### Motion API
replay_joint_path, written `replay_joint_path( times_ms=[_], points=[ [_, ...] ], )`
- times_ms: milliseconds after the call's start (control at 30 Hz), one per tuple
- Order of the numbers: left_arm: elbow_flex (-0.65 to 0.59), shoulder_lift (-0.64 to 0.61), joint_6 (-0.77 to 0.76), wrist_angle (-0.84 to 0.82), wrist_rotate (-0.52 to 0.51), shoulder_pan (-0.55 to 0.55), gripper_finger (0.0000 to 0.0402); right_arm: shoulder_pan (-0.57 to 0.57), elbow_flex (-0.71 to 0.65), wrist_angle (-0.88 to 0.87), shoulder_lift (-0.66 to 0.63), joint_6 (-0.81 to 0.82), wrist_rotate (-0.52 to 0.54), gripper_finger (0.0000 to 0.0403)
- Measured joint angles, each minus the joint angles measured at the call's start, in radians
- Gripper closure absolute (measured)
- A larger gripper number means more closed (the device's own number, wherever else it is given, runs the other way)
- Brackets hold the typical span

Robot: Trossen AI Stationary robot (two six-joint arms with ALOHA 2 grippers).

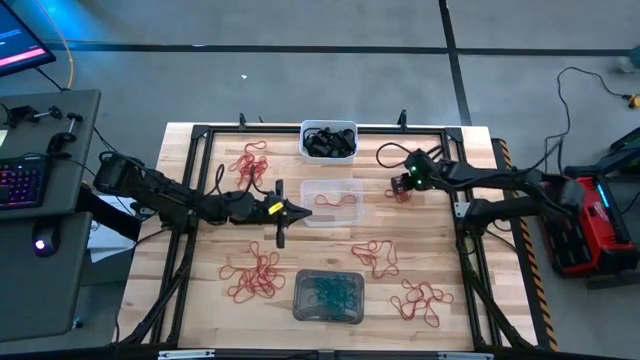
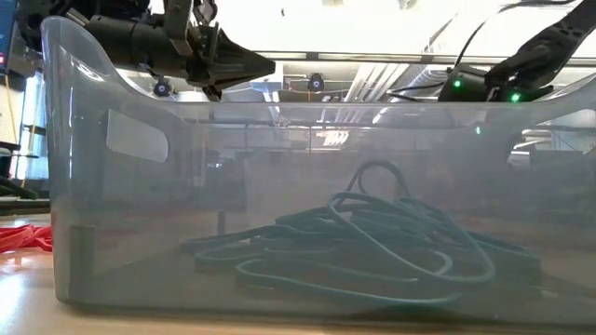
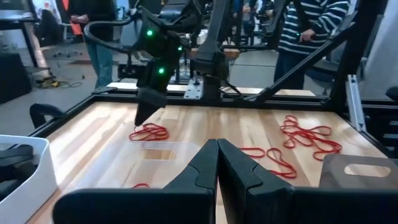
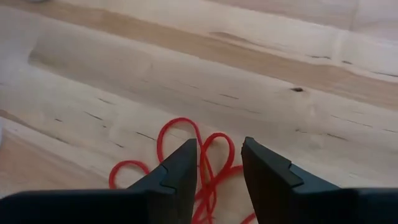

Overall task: Sort rubber bands into baskets
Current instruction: Put the red rubber band into the transparent bin

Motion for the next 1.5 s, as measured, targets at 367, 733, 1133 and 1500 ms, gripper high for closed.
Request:
replay_joint_path(
  times_ms=[367,733,1133,1500],
  points=[
    [0.0,0.0,-0.008,-0.004,0.012,0.015,0.0402,-0.001,0.0,0.03,0.088,-0.072,-0.014,0.0384],
    [0.0,0.0,-0.048,-0.008,0.015,0.014,0.0401,0.012,0.055,0.005,0.029,-0.126,0.027,0.04],
    [0.0,0.0,-0.055,-0.014,0.019,0.01,0.0402,0.224,0.211,-0.17,-0.053,-0.124,0.335,0.0402],
    [0.0,0.0,-0.054,-0.025,0.019,-0.014,0.0401,0.451,0.377,-0.229,-0.055,-0.143,0.61,0.0403]
  ],
)
